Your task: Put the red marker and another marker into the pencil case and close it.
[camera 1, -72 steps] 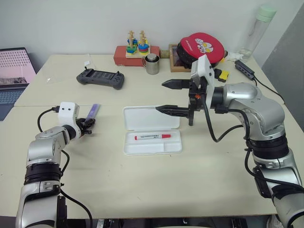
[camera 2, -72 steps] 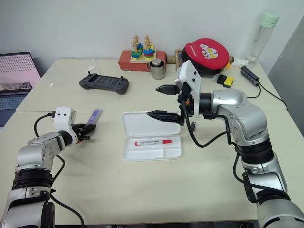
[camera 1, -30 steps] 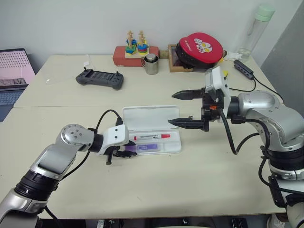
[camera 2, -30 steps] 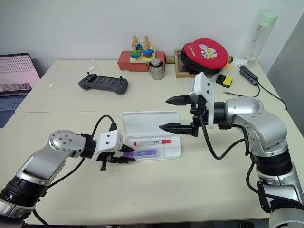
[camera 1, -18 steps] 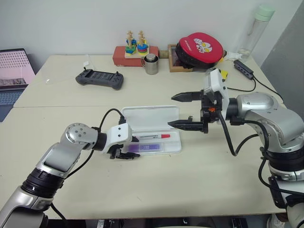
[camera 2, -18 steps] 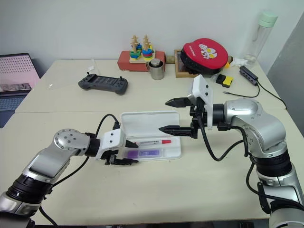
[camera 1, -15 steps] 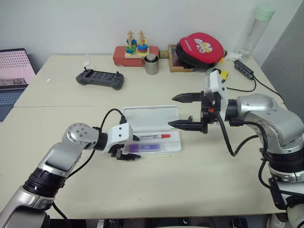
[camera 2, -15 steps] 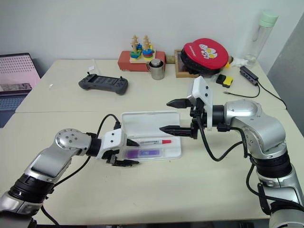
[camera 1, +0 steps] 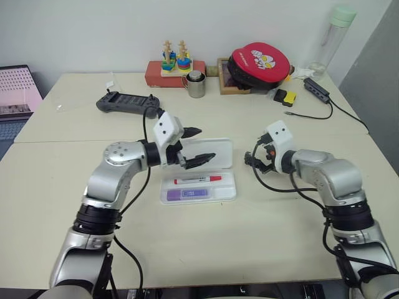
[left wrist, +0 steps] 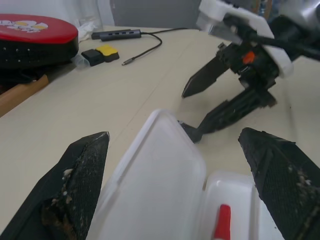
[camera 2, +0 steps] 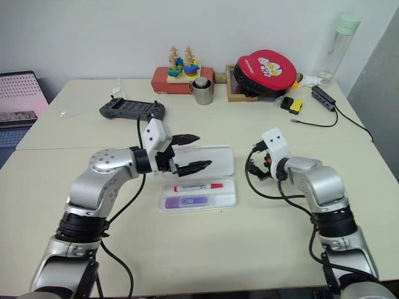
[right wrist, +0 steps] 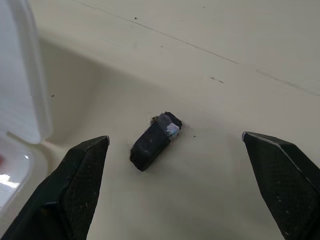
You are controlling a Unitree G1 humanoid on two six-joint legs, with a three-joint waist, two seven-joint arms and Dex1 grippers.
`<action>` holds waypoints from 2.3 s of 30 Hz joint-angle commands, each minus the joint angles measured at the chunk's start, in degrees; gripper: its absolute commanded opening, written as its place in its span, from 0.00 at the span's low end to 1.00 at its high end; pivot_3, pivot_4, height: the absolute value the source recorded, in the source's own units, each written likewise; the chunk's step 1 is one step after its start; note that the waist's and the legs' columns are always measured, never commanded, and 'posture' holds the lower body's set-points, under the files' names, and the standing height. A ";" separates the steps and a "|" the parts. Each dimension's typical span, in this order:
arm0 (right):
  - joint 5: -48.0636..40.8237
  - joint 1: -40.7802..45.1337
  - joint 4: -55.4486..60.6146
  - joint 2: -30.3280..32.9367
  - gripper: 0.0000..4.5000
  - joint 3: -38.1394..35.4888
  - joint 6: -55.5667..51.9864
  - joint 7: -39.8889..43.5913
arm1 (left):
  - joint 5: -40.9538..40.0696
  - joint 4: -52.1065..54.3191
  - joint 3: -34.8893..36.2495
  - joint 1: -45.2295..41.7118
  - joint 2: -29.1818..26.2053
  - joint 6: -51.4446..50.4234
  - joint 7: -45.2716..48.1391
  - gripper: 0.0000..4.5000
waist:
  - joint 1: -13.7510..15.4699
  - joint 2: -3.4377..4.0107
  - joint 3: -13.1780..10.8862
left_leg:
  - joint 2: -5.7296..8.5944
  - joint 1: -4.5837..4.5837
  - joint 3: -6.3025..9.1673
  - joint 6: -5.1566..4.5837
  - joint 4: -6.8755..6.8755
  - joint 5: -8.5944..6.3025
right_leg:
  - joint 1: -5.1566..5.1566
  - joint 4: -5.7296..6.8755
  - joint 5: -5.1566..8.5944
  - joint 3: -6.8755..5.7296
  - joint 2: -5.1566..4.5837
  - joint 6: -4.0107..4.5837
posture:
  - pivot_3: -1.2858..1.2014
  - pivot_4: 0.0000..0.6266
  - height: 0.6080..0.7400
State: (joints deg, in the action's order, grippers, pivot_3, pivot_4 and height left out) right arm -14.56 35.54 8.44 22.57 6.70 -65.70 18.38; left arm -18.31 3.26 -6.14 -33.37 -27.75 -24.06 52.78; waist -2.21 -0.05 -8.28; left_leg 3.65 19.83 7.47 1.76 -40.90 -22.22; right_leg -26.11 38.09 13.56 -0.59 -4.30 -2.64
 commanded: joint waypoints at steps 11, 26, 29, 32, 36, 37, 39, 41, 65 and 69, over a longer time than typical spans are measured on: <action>6.58 1.27 -4.41 -4.81 0.86 2.58 2.49 -6.56 | 1.54 1.71 -1.87 -2.18 1.06 0.68 -1.26 1.00 | -0.32 0.01 0.01 | 0.02 -0.04 -0.01 0.00 0.01 0.00 | 0.01 -0.01 0.00 -0.02 0.01 0.00 | 0.52 0.24 1.00; 3.80 5.86 -2.99 -2.00 0.07 -4.31 5.03 -1.10 | -1.12 3.44 -0.09 -0.66 -0.95 1.43 3.01 1.00 | -0.33 0.02 0.00 | 0.03 -0.03 -0.01 0.00 0.01 0.00 | 0.01 0.00 0.00 -0.02 0.01 0.00 | 0.52 0.24 1.00; -2.57 7.82 0.64 3.34 0.07 -6.26 8.38 10.63 | -5.55 6.73 2.48 1.15 -4.32 -1.52 6.62 1.00 | -0.50 0.06 -0.03 | 0.03 -0.01 -0.04 0.00 0.03 0.00 | -0.02 -0.03 0.00 -0.02 0.01 0.00 | 0.52 0.24 1.00; -8.90 6.25 6.61 9.01 0.07 -4.07 11.46 23.80 | -7.27 7.81 4.12 3.36 -9.41 -2.25 10.69 1.00 | -0.63 0.05 -0.02 | -0.03 -0.02 0.09 0.00 0.08 0.00 | 0.01 -0.07 0.00 -0.04 0.03 0.00 | 0.52 0.24 1.00; -12.33 3.27 13.40 13.53 0.07 3.72 13.93 34.71 | -6.26 7.42 3.64 7.02 -17.30 -1.87 15.78 1.00 | -0.74 0.05 -0.02 | -0.07 -0.05 0.10 0.00 0.15 0.00 | 0.07 -0.14 0.00 -0.05 0.05 0.00 | 0.52 0.24 1.00; -11.22 3.19 13.33 13.57 0.07 6.66 14.04 34.97 | -5.73 7.17 3.34 7.84 -18.72 -1.41 16.47 1.00 | -0.83 0.05 -0.03 | -0.07 -0.03 0.09 0.00 0.14 0.00 | 0.06 -0.14 0.00 -0.04 0.05 0.00 | 0.52 0.24 1.00; -8.06 2.69 13.13 14.60 0.07 12.64 15.54 36.06 | -5.57 7.18 3.35 8.85 -20.19 -1.25 16.94 1.00 | -0.73 0.05 -0.02 | -0.05 -0.05 0.05 0.00 0.09 0.00 | 0.06 -0.12 0.00 -0.05 0.05 0.00 | 0.52 0.24 1.00; -4.72 2.58 11.48 15.16 0.07 16.77 17.62 36.14 | -5.94 7.74 3.58 9.25 -20.57 -1.75 16.84 1.00 | -0.33 0.04 -0.03 | -0.05 -0.04 0.06 0.00 0.04 0.00 | 0.07 -0.11 0.00 -0.05 0.05 0.00 | 0.52 0.24 1.00; -1.67 2.60 7.19 15.14 0.66 17.00 20.38 39.34 | -9.76 14.36 7.21 13.41 -19.60 -9.13 10.13 1.00 | 0.40 0.02 -0.04 | -0.02 0.01 0.12 0.00 0.06 0.00 | 0.04 -0.14 0.00 -0.07 0.03 0.00 | 0.52 0.24 1.00; -8.34 8.60 3.03 9.16 0.79 7.97 20.52 38.62 | -13.33 14.66 13.41 14.80 -18.37 -13.22 4.78 1.00 | 0.27 0.02 -0.06 | -0.02 0.01 0.11 0.00 0.07 0.00 | 0.04 -0.15 0.00 -0.05 0.03 0.00 | 0.52 0.24 1.00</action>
State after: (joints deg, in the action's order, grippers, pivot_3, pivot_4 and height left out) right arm -19.60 39.27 12.65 33.72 20.58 -45.69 57.51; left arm -28.88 16.19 2.62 -18.49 -46.71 -35.42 60.35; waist -1.94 -0.03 -8.34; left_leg 3.60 19.83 7.55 1.76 -40.84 -22.23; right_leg -26.10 37.95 13.56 -0.63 -4.25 -2.64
